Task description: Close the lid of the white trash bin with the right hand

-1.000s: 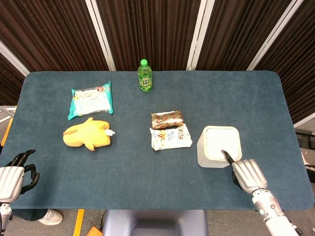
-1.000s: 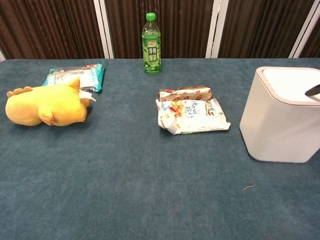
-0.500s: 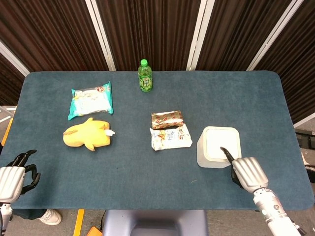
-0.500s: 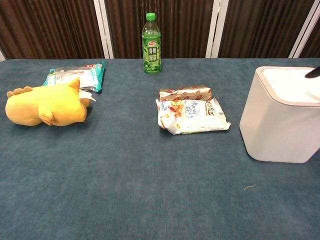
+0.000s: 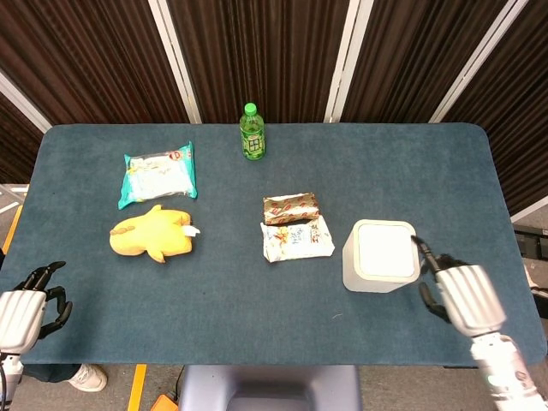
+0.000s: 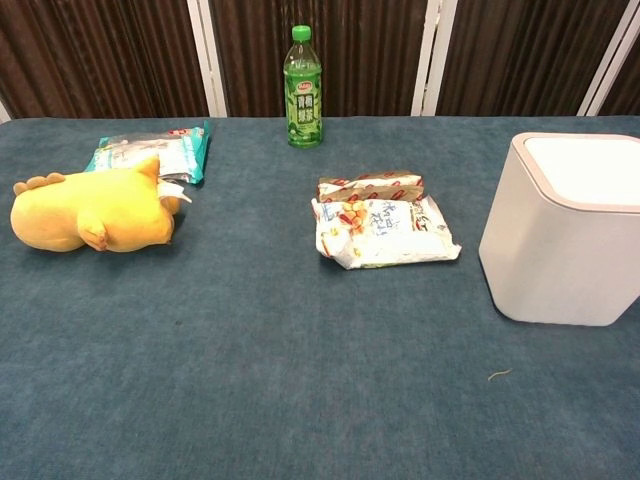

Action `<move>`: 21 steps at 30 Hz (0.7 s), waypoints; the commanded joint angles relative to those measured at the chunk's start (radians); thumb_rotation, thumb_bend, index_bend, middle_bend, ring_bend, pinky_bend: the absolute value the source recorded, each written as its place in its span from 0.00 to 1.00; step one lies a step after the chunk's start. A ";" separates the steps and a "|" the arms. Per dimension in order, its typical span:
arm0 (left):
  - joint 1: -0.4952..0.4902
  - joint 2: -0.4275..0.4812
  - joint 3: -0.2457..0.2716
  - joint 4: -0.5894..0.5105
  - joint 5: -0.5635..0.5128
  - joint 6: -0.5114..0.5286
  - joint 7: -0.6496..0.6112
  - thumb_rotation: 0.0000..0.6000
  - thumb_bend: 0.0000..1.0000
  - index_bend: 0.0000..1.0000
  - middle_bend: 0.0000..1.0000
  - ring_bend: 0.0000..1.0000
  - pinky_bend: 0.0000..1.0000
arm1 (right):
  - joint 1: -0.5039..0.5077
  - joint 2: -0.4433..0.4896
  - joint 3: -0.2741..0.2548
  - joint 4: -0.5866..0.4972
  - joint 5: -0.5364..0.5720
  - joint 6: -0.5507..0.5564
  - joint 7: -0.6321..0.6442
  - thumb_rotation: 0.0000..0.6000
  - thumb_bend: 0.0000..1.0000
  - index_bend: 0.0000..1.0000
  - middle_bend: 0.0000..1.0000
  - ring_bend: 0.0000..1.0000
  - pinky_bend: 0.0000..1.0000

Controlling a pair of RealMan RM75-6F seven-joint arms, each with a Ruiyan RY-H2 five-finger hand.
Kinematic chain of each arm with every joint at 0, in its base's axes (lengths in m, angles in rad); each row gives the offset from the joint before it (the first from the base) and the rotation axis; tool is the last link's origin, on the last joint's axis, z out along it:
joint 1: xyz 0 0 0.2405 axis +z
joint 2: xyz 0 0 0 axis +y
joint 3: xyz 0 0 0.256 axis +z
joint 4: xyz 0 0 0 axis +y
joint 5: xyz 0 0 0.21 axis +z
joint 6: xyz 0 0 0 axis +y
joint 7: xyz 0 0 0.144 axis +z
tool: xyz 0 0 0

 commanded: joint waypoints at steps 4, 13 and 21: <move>0.007 0.000 0.005 -0.009 0.026 0.022 0.013 1.00 0.42 0.51 0.18 0.21 0.49 | -0.128 -0.044 0.000 0.214 -0.078 0.155 0.121 1.00 0.30 0.07 0.07 0.00 0.28; 0.018 -0.011 0.003 -0.022 0.029 0.046 0.054 1.00 0.42 0.50 0.18 0.21 0.49 | -0.178 -0.160 0.016 0.402 -0.027 0.141 0.088 1.00 0.29 0.00 0.00 0.00 0.19; 0.023 -0.025 -0.005 -0.022 0.024 0.058 0.091 1.00 0.42 0.50 0.18 0.21 0.49 | -0.161 -0.190 0.019 0.417 0.031 0.023 0.038 1.00 0.29 0.00 0.00 0.00 0.14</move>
